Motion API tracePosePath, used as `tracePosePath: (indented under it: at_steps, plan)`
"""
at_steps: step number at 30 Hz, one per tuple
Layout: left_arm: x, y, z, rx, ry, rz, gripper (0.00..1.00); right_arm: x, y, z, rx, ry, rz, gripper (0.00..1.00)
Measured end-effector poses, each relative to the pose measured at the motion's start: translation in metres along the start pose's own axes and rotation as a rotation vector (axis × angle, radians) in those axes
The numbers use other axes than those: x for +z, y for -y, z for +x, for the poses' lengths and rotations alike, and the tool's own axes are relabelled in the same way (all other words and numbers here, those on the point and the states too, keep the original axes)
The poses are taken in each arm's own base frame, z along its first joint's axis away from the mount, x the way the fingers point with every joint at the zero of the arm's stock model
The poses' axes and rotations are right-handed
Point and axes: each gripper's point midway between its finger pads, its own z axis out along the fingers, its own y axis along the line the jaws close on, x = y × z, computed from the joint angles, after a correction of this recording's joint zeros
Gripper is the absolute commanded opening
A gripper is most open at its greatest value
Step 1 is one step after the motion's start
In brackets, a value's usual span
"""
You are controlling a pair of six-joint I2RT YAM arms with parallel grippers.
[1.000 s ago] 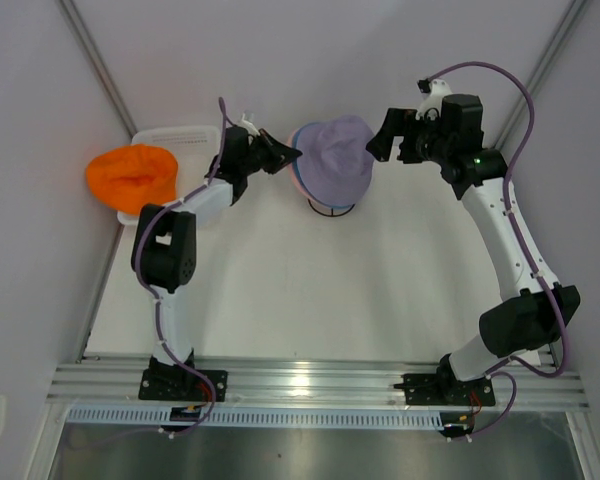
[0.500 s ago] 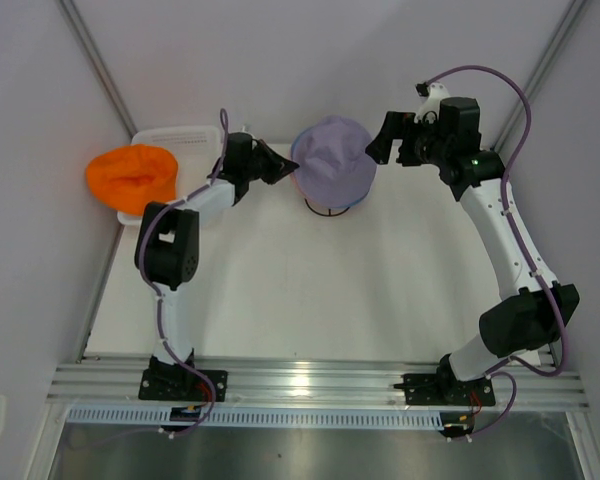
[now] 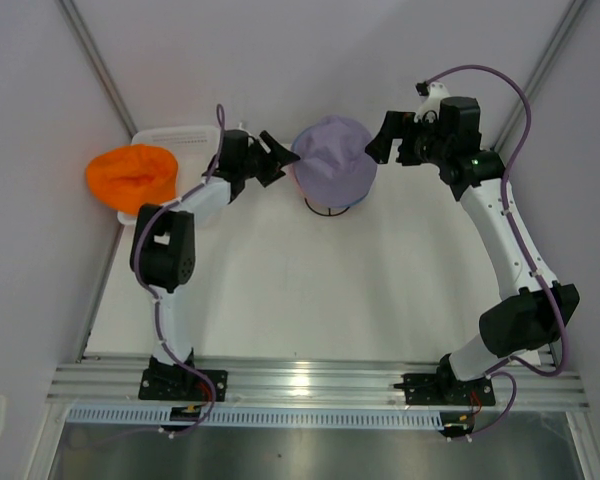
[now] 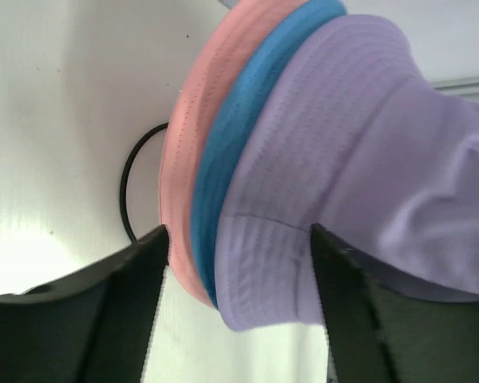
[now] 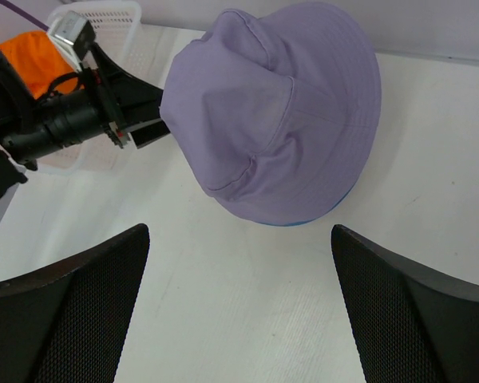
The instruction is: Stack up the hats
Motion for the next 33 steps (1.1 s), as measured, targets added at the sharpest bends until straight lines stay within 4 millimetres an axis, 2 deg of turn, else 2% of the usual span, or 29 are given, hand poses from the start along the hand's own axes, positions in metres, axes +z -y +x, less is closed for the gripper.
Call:
tracePosePath:
  at_steps: [2,6,8,9,11,13,16,18,20,22,24,29,33]
  plan:
    - [-0.012,0.006,-0.008,0.012,0.016,-0.001,0.77,0.0,0.0,0.0,0.0,-0.001,-0.002,1.0]
    - [-0.061,0.033,-0.048,0.089,0.106,0.004,0.79,-0.003,-0.002,-0.002,-0.003,0.006,-0.006,1.0]
    - [-0.099,0.052,-0.071,0.15,0.175,-0.002,0.89,-0.007,-0.005,-0.004,-0.005,0.014,-0.011,0.99]
    - [-0.121,0.061,-0.083,0.183,0.217,-0.018,0.99,-0.009,-0.006,-0.006,-0.007,0.017,-0.014,0.99]
    - [-0.168,0.078,-0.103,0.239,0.305,-0.059,1.0,-0.016,-0.01,-0.007,-0.01,0.026,-0.02,1.0]
    - [-0.214,0.086,-0.119,0.277,0.398,-0.119,1.0,-0.026,-0.013,-0.003,-0.009,0.03,-0.024,1.0]
    - [-0.296,0.078,-0.139,0.3,0.553,-0.242,0.93,-0.041,-0.02,0.005,-0.008,0.034,-0.033,1.0]
    - [-0.343,0.056,-0.152,0.303,0.651,-0.345,0.9,-0.049,-0.026,0.008,-0.006,0.039,-0.049,1.0]
    - [-0.378,0.023,-0.162,0.285,0.717,-0.483,0.9,-0.053,-0.033,0.01,-0.005,0.042,-0.065,1.0]
    - [-0.389,-0.002,-0.164,0.281,0.728,-0.584,0.91,-0.053,-0.038,0.01,-0.005,0.047,-0.08,0.99]
    - [-0.385,-0.028,-0.164,0.274,0.696,-0.661,0.91,-0.049,-0.042,0.015,0.002,0.04,-0.093,1.0]
    - [-0.338,-0.108,-0.162,0.251,0.503,-0.807,0.89,-0.04,-0.051,0.031,0.01,0.003,-0.119,1.0]
    - [-0.307,-0.147,-0.162,0.245,0.392,-0.867,0.88,-0.024,-0.049,0.041,0.014,-0.02,-0.116,1.0]
